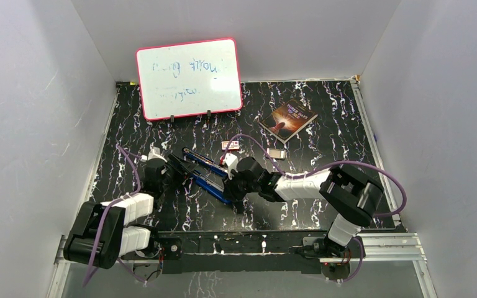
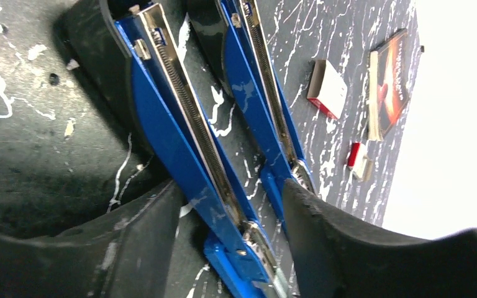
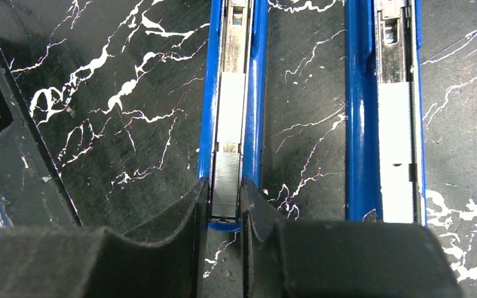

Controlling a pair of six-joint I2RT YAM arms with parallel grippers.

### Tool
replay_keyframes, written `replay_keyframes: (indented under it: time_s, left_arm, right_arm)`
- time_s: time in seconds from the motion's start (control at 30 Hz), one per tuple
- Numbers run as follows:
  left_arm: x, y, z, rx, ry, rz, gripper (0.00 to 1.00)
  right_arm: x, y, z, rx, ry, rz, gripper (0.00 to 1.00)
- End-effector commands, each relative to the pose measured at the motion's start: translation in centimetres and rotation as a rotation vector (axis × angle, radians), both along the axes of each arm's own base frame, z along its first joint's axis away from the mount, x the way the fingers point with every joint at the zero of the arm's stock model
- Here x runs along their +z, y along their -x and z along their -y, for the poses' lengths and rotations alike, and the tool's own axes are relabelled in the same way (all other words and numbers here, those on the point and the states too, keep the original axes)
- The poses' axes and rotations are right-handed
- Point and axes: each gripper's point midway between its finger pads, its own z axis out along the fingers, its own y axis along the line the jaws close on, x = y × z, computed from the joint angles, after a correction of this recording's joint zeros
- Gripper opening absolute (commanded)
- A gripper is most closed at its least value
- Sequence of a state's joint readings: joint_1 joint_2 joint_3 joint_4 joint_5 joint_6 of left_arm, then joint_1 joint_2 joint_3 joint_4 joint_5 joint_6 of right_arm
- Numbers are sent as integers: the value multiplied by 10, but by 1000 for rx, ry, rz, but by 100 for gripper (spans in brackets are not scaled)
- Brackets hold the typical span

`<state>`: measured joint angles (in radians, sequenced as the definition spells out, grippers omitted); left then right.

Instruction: Load the staples into the stapler

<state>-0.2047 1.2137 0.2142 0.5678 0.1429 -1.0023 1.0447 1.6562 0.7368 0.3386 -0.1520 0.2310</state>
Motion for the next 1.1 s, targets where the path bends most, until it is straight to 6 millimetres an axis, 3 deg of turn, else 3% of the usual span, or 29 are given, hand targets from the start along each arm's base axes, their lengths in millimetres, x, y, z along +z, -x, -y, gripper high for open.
replay_keyframes:
  time_s: [0.0, 0.27, 0.53, 0.67, 0.9, 1.07]
  left_arm:
    - [-3, -6, -16, 35, -94, 101, 54]
    - [37, -21, -6, -85, -169, 337, 35]
    - [70, -13, 7, -231, -231, 492, 16]
    - [77, -6, 19, -311, -237, 523, 22]
    - [70, 17, 54, -481, -333, 501, 46]
    - [65, 28, 57, -511, -374, 479, 57]
  right_arm:
    - [5, 1, -8, 48, -14, 31, 0]
    - [-13, -1, -1, 60, 40, 50, 0]
    - [-19, -10, -4, 59, 50, 85, 0]
    - [-28, -17, -3, 50, 60, 97, 0]
    - [-25, -36, -8, 76, 38, 155, 0]
    - [-25, -42, -6, 74, 29, 167, 0]
